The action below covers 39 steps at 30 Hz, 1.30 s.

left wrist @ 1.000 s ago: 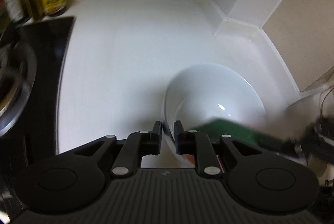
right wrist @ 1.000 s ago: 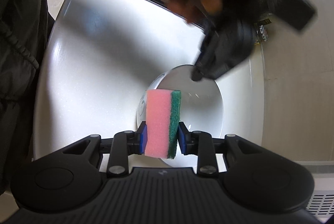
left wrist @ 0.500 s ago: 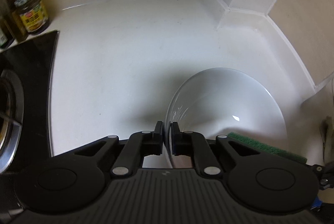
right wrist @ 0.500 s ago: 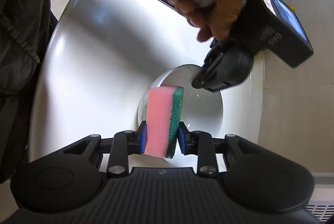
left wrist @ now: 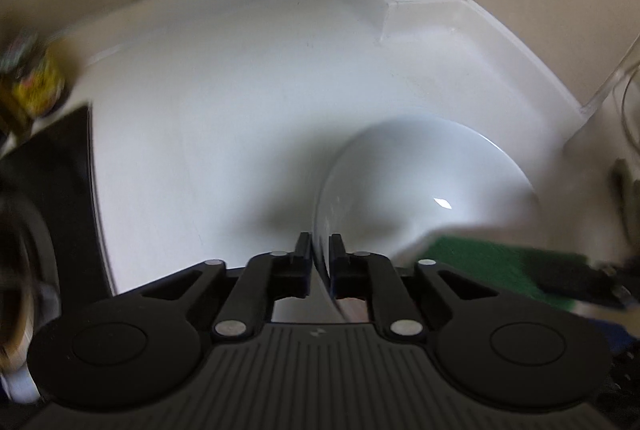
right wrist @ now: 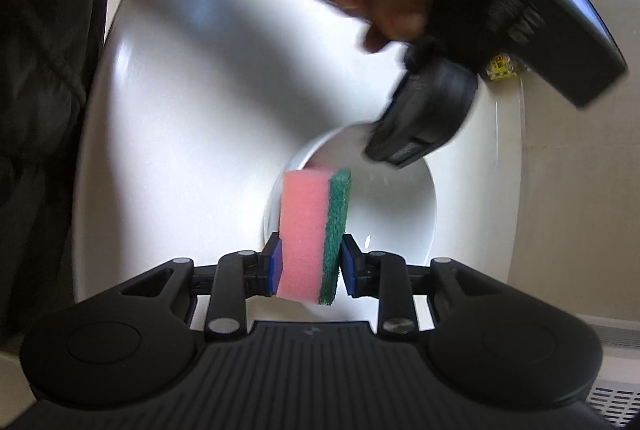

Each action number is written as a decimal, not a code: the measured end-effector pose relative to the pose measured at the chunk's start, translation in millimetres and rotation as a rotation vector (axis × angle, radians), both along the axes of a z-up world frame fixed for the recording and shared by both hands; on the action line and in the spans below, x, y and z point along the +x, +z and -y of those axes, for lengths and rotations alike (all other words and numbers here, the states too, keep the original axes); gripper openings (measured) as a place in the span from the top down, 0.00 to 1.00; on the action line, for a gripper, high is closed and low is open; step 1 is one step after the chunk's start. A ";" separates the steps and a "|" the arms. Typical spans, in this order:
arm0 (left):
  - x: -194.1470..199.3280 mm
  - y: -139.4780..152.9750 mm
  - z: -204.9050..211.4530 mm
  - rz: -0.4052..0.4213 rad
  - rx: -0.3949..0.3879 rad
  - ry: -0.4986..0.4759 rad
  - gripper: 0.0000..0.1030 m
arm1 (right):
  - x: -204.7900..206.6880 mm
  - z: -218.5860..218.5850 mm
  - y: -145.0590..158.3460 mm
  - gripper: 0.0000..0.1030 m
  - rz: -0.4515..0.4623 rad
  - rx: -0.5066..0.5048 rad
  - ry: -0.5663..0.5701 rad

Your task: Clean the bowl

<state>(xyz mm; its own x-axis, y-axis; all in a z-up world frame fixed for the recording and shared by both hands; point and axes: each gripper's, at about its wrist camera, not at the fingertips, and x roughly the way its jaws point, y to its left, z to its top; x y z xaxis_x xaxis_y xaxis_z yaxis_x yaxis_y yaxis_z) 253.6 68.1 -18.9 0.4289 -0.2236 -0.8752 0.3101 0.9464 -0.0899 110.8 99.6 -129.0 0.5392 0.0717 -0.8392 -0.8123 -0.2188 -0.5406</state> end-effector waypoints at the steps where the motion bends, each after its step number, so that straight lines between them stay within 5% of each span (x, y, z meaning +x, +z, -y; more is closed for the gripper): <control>1: 1.5 0.6 -1.1 -0.006 -0.010 0.010 0.88 | 0.5 -2.6 0.3 0.75 0.003 0.005 -0.017; 8: -41.1 -1.1 -16.6 -0.015 -0.072 0.060 0.83 | -5.5 -19.0 -6.6 0.75 0.029 0.018 -0.152; 12: -35.8 -8.6 -12.3 -0.033 -0.062 -0.027 0.80 | -12.8 -36.7 -9.8 0.75 0.031 0.022 -0.192; 17: -8.0 -6.3 -1.9 -0.012 -0.006 -0.134 0.88 | -25.3 -48.4 -14.1 0.75 0.035 -0.019 -0.164; 21: -7.5 -5.2 -2.1 -0.024 -0.019 -0.039 0.85 | -28.1 -45.0 -18.9 0.75 0.054 -0.059 -0.100; 28: -61.9 -3.4 -12.9 0.001 -0.069 0.196 0.82 | -31.9 -45.0 -13.4 0.75 0.006 0.017 -0.053; 35: -35.8 -4.8 -6.1 0.022 -0.014 0.170 0.91 | -42.0 -44.2 -12.3 0.75 0.007 0.016 0.081; 39: -13.2 -6.6 -5.1 -0.009 -0.070 0.191 0.91 | -44.3 -40.5 -10.7 0.75 0.026 0.021 0.094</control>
<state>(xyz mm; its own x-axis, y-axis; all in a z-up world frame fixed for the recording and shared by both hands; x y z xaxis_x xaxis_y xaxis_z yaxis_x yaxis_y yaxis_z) 240.4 73.2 -25.6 0.4615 -0.1996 -0.8644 0.1243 0.9793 -0.1597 66.5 140.1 -139.7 0.5512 0.1404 -0.8225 -0.7741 -0.2819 -0.5669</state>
